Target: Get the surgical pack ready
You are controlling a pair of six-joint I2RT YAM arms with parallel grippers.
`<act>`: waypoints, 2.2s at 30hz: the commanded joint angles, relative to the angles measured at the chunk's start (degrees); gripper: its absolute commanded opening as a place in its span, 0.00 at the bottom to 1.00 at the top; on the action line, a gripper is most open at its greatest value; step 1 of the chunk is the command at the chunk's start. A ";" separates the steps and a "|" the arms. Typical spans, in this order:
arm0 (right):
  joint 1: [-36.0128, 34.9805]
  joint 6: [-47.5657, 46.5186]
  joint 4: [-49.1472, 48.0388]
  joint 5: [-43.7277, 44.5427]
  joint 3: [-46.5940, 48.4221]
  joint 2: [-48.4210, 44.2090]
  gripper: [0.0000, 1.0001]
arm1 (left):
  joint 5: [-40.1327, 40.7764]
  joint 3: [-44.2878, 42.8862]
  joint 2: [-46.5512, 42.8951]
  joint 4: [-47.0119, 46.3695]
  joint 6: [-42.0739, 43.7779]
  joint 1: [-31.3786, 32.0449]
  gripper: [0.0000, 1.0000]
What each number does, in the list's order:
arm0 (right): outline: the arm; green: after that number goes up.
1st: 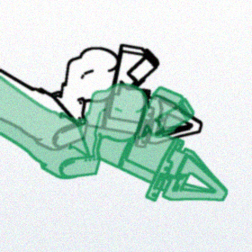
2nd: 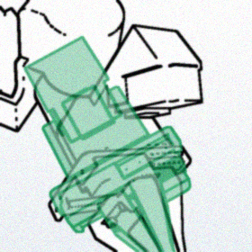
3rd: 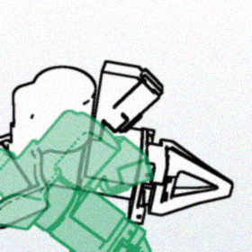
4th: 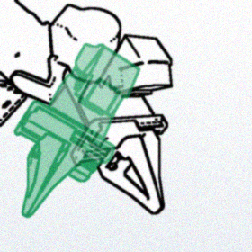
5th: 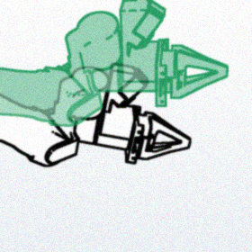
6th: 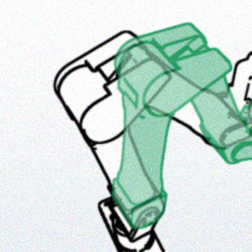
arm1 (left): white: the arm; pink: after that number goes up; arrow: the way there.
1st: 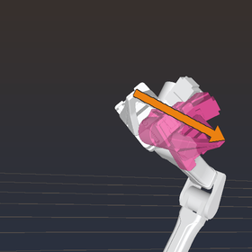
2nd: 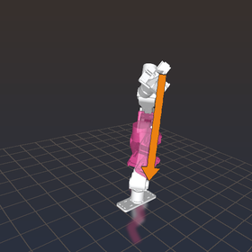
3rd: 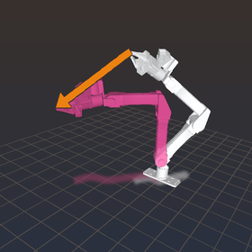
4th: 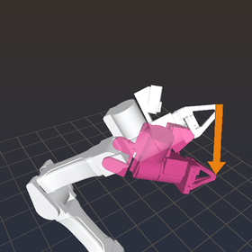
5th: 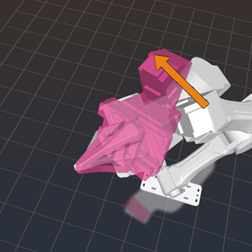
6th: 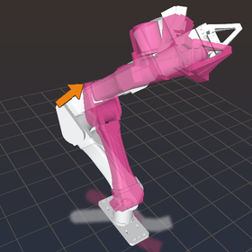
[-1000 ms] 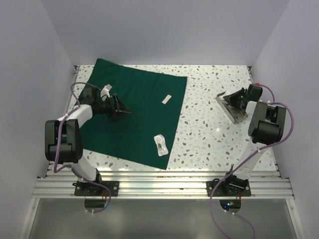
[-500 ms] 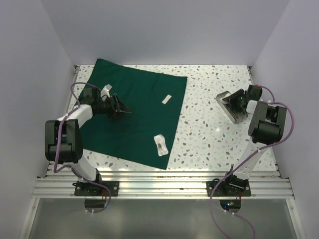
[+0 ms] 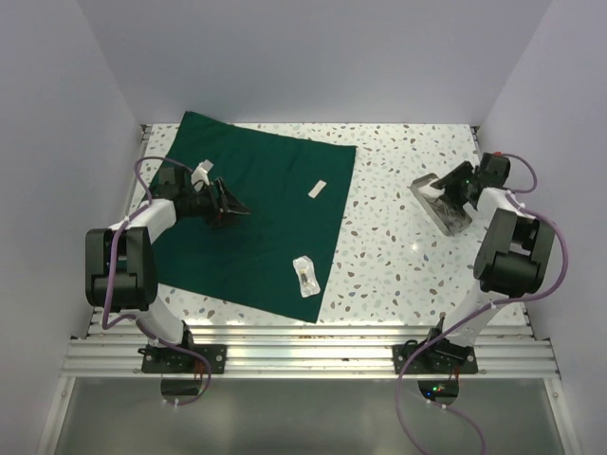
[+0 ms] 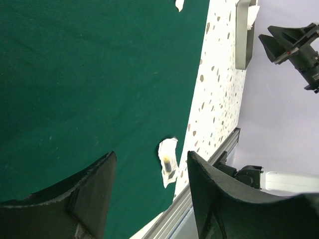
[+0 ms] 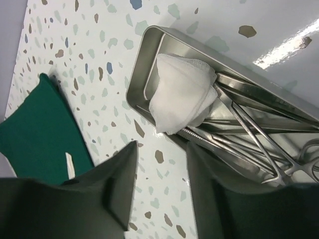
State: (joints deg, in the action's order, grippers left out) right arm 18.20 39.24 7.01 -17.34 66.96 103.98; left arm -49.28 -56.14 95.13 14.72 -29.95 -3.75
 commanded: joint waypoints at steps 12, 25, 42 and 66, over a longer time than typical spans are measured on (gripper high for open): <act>0.52 -1.37 -4.63 -1.55 5.12 5.35 0.00 | 0.76 0.07 -2.93 3.82 2.71 1.98 0.63; 0.18 -1.19 -6.22 -3.14 4.05 5.80 0.03 | 6.39 -7.32 -1.88 17.09 12.19 13.41 0.68; -29.96 -13.23 30.35 10.41 3.55 -22.67 0.73 | 9.55 -3.45 3.21 17.10 5.44 28.44 0.60; -33.93 -16.48 45.38 4.78 -13.79 -56.26 0.70 | 12.62 -3.80 13.67 3.47 -6.78 31.17 0.38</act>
State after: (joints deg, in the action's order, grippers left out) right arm -15.70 24.71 50.48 -11.38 52.49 47.94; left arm -38.92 -58.52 107.42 21.30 -35.24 27.09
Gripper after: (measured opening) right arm 0.705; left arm 0.389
